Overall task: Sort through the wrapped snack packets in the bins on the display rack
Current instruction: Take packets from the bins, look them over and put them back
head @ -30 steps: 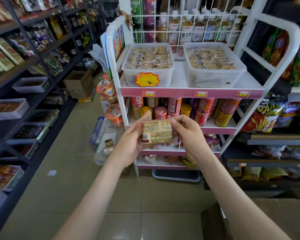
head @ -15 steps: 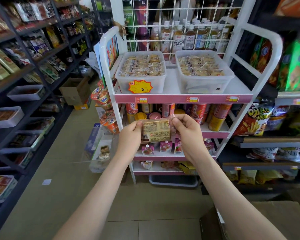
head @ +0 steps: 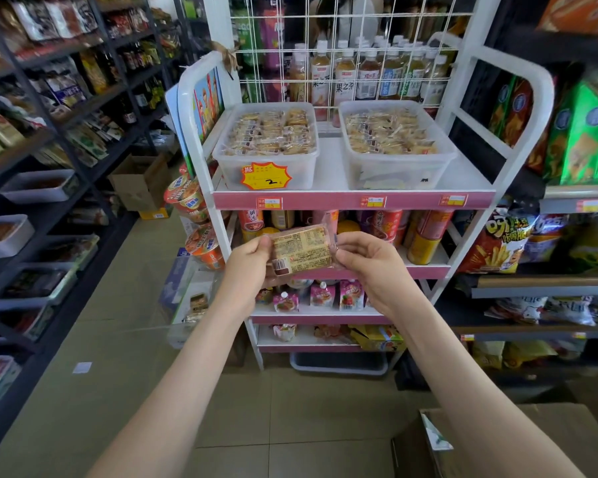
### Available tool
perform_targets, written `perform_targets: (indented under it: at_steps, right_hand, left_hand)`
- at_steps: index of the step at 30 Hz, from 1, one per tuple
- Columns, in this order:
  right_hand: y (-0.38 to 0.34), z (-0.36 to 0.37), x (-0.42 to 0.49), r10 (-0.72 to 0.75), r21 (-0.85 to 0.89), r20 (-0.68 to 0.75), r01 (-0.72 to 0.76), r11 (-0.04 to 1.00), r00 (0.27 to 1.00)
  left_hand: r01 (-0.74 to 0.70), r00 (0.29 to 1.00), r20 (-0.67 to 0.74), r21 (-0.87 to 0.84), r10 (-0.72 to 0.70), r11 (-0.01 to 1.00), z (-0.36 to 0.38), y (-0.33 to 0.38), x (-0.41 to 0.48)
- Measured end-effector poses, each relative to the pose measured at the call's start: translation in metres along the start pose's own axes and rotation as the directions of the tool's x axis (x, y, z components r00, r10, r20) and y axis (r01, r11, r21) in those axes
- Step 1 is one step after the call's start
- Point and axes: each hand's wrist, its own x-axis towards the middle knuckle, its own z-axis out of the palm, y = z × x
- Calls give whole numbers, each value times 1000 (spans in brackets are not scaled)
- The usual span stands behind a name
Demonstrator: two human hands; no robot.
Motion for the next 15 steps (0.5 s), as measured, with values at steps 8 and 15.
perform_targets:
  at_steps: [8,15]
  right_hand:
    - [-28,2,17,-482,-728,114,403,555,869]
    - [-76,14,47,-361,-809,349,472,350,865]
  left_hand:
    - [-119,992,-22,159,124,980,16,19,14]
    - [-407,836,-36,627,547,664,35,97,30]
